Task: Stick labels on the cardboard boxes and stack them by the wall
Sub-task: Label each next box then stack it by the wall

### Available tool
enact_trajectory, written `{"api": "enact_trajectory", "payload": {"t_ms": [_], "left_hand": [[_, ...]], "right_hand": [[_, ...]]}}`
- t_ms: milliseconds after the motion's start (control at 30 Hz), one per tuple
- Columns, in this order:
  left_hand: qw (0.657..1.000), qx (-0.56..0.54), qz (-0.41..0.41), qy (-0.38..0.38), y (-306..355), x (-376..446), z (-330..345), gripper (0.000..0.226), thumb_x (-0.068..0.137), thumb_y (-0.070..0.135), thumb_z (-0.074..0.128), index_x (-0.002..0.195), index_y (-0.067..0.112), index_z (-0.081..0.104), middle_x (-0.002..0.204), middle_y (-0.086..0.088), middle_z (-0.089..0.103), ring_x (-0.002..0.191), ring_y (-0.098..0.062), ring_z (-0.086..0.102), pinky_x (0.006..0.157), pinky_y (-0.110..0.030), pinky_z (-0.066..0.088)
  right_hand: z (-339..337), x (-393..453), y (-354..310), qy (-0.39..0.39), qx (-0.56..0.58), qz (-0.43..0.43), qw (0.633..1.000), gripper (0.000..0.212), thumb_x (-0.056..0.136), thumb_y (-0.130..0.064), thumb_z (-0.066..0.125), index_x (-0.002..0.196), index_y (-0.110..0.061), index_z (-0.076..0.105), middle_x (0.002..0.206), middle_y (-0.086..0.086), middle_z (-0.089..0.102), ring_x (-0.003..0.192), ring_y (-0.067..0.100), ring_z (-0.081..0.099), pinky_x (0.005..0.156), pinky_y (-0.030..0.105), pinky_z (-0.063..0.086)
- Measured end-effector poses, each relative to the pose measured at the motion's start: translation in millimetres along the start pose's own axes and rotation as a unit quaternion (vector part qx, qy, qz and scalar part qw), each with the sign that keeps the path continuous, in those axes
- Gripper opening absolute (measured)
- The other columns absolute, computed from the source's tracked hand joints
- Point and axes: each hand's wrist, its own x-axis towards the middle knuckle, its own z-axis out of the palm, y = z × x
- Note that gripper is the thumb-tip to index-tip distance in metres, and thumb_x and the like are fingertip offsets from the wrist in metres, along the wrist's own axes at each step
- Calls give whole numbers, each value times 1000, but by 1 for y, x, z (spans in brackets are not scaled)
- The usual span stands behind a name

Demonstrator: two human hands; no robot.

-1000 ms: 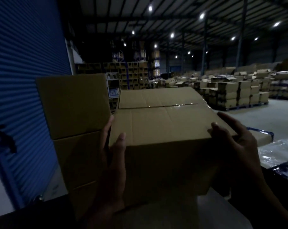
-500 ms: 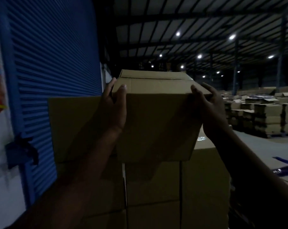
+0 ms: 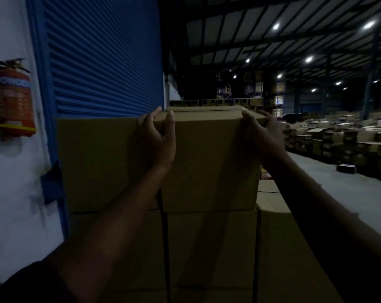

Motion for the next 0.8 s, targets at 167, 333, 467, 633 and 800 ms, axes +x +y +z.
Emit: {"api": "enact_trajectory", "payload": {"t_ms": [167, 333, 467, 633, 800], "left_hand": [[999, 20, 48, -7, -20, 6, 9, 45, 97, 36, 60, 132, 9, 57, 133, -12, 51, 121, -16, 51, 104, -16, 39], [993, 47, 102, -37, -27, -3, 9, 52, 96, 21, 62, 142, 3, 46, 147, -17, 42, 136, -13, 37, 110, -8, 24], [987, 74, 134, -51, -25, -20, -1, 64, 94, 13, 64, 150, 2, 34, 158, -16, 29, 148, -21, 25, 118, -15, 18], [986, 77, 131, -69, -27, -51, -21, 71, 93, 12, 66, 153, 1, 27, 162, -16, 19, 150, -14, 15, 119, -17, 15], [985, 101, 109, -93, -34, -92, -55, 68, 93, 13, 69, 150, 4, 34, 161, -12, 25, 149, -16, 22, 117, -15, 20]], "right_hand": [[8, -3, 20, 8, -2, -21, 1000, 59, 79, -54, 68, 123, -18, 51, 113, 0, 58, 101, 15, 60, 73, 35, 59], [6, -18, 35, 53, -47, -57, 996, 62, 82, -35, 71, 135, -18, 43, 124, -5, 53, 108, 8, 53, 82, 23, 51], [7, -47, 45, 104, -115, -125, 980, 66, 81, -24, 73, 137, -12, 41, 134, 3, 46, 119, 10, 46, 92, 10, 43], [18, -94, 51, 118, -154, -159, 968, 65, 82, -21, 71, 138, -11, 40, 142, 6, 41, 133, 15, 37, 109, 22, 34], [43, -150, 48, 47, -128, -158, 978, 58, 85, -18, 68, 138, -12, 43, 142, 2, 44, 133, 9, 38, 109, 32, 38]]}}
